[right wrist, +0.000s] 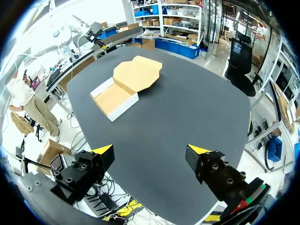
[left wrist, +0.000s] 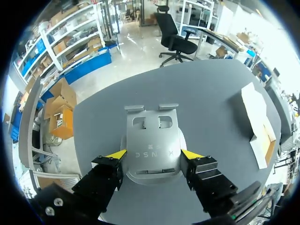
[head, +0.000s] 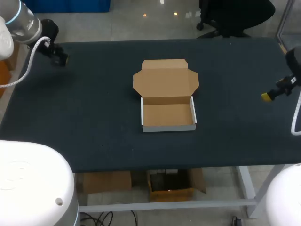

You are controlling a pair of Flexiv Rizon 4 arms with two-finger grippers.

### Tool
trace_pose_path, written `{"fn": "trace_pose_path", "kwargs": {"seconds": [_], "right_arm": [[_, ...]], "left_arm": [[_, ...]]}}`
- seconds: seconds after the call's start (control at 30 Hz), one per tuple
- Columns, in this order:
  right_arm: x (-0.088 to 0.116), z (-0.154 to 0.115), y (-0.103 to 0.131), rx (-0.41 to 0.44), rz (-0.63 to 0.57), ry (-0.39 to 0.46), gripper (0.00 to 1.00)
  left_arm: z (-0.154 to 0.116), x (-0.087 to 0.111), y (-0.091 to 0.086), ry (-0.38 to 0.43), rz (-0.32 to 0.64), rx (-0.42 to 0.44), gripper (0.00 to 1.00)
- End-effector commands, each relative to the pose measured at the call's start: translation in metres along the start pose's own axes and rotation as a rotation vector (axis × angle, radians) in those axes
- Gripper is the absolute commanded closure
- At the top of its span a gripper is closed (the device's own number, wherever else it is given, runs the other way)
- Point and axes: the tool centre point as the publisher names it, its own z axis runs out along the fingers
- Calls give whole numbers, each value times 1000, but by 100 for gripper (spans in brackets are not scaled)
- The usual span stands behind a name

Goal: Assemble the packaging by folding the flat box into shape, placing the metal phone stand inside, and closing the box properly

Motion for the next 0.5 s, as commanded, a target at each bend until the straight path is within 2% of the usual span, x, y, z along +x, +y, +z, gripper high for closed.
{"fn": "trace_pose_path", "kwargs": {"seconds": [0.03, 0.37, 0.5], "right_arm": [[-1, 0, 0, -1, -2, 5, 0], [-1, 0, 0, -1, -2, 5, 0], [2, -1, 3, -32, -33, 17, 0]], "left_arm": [[-1, 0, -1, -3, 0, -2, 100], [-1, 0, -1, -3, 0, -2, 100], [-10, 19, -1, 13, 29, 43, 100]]}}
